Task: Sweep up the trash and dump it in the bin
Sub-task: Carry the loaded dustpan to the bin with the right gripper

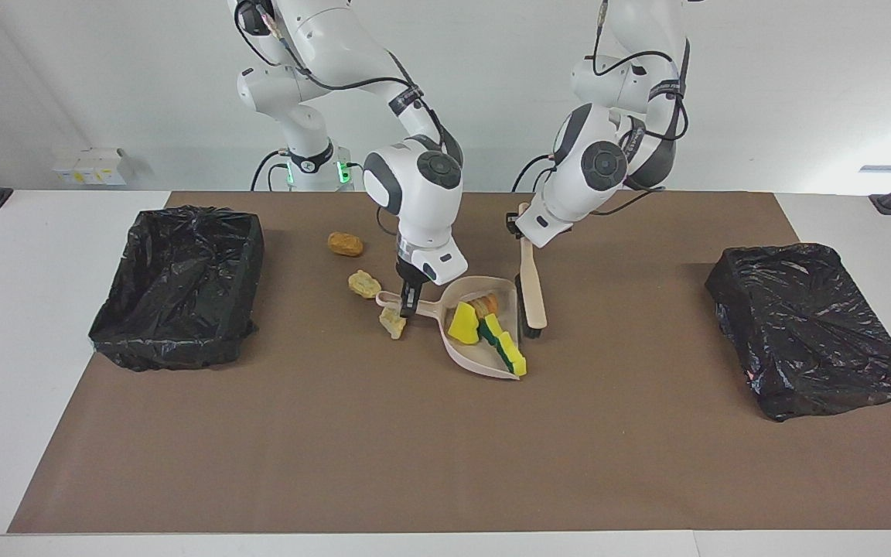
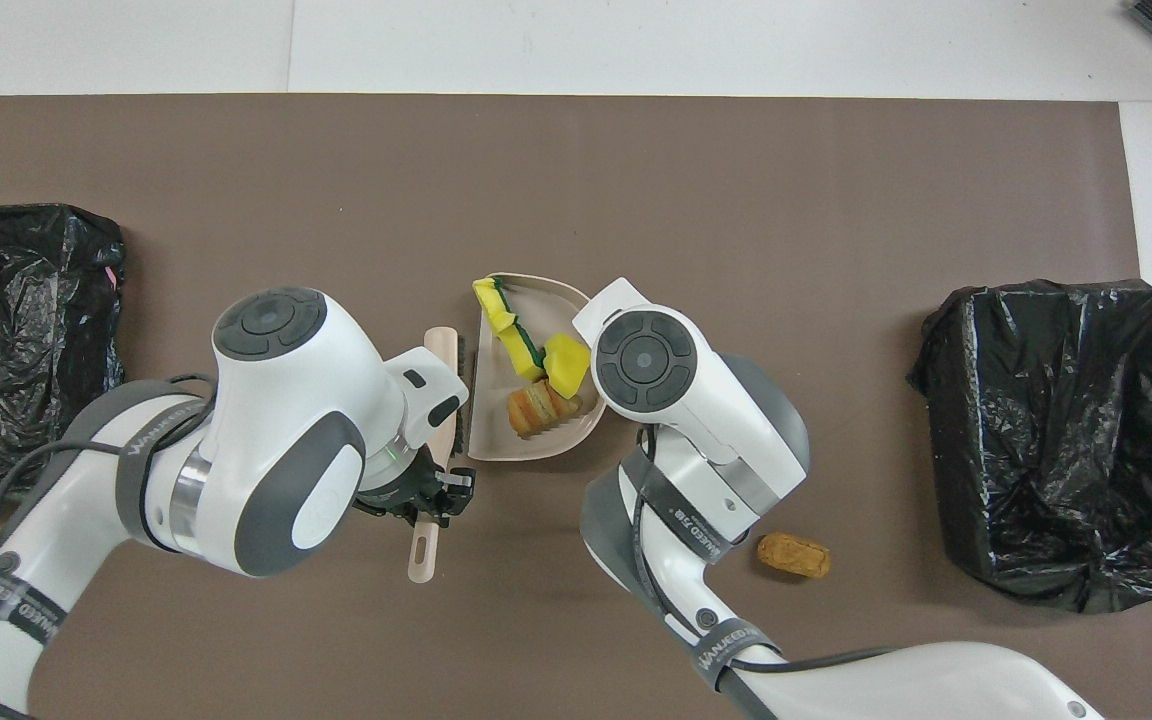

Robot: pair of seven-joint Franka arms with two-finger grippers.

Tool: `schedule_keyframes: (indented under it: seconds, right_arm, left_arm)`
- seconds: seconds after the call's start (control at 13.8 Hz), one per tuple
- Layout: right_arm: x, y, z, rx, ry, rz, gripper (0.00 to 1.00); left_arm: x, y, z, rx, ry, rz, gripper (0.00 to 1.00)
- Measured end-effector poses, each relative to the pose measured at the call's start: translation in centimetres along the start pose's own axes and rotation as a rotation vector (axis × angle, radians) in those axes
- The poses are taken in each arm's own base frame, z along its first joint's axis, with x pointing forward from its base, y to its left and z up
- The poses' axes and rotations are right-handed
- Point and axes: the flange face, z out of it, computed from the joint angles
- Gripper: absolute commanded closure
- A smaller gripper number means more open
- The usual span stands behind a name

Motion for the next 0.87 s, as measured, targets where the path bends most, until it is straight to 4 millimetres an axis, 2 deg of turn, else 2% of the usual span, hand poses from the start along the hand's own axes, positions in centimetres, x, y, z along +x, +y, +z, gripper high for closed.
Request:
schedule_keyframes:
  seconds: [0.22, 0.36, 0.51, 0.65, 0.73, 0.87]
  right_arm:
    - [-2.5, 0.8, -2.2, 0.002, -0.012, 0.019, 1.00]
    - [-5.0, 1.8, -3.6, 0.004, -0.021, 0.018, 1.00]
    - [-8.5, 3.1, -5.0, 0.009, -0.021, 0.005, 1.00]
    - [-12.7, 4.3, -6.2, 0.023, -0.025, -0.022, 1.00]
    - [-15.0, 5.0, -6.7, 0.029, -0.025, -0.035, 1.00]
    - [-19.9, 6.2, -7.6, 0.031, -0.025, -0.051, 1.00]
  left_arm:
    - [-1.1, -2.0, -4.0, 0.052, -0.027, 0.007, 1.00]
    - [-1.9, -4.9, -6.3, 0.046, -0.021, -0.036, 1.00]
    - [-2.9, -8.9, -8.4, 0.028, -0.020, -0.089, 1.00]
    - [-3.3, -11.9, -9.4, 0.032, -0.009, -0.118, 1.00]
    - [-3.3, -12.5, -9.5, 0.038, -0.008, -0.111, 1.00]
    - [-3.2, -12.3, -9.1, 0.042, -0.002, -0.092, 1.00]
